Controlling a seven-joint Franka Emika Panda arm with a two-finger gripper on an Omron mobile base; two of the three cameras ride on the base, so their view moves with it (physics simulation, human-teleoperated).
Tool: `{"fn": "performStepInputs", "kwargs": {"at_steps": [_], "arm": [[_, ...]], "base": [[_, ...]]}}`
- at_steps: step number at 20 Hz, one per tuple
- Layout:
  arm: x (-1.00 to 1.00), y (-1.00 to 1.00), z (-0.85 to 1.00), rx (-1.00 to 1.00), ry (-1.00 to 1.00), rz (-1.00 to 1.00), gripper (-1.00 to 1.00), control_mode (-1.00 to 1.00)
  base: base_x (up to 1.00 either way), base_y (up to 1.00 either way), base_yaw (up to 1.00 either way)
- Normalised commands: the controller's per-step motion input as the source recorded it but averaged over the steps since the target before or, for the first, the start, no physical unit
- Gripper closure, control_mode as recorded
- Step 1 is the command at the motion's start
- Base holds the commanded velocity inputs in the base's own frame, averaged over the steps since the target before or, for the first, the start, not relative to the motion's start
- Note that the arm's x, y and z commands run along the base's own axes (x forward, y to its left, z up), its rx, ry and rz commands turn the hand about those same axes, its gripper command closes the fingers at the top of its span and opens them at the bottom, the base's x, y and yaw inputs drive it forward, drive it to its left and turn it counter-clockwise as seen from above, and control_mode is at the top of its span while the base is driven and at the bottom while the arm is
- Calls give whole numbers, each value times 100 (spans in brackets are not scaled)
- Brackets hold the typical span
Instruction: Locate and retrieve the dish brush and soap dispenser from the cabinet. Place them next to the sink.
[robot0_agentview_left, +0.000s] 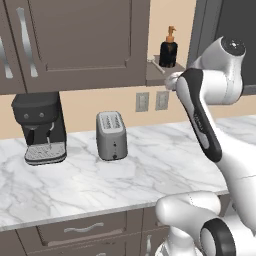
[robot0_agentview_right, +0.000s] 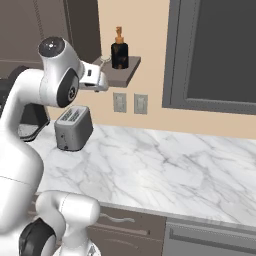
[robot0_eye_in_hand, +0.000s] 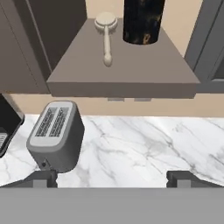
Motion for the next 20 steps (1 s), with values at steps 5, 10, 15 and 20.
{"fn": "performStepInputs", "kwargs": {"at_steps": [5, 10, 15, 20], "arm": [[45, 0, 53, 9, -5, -1, -100, -100], [55, 0, 27, -3, 0, -7, -100, -100], [41, 0, -1, -3, 1, -6, -100, -100], [30, 0, -5, 0, -1, 0, -100, -100]], "base": [[0, 0, 0], [0, 0, 0], [0, 0, 0], [0, 0, 0]]}}
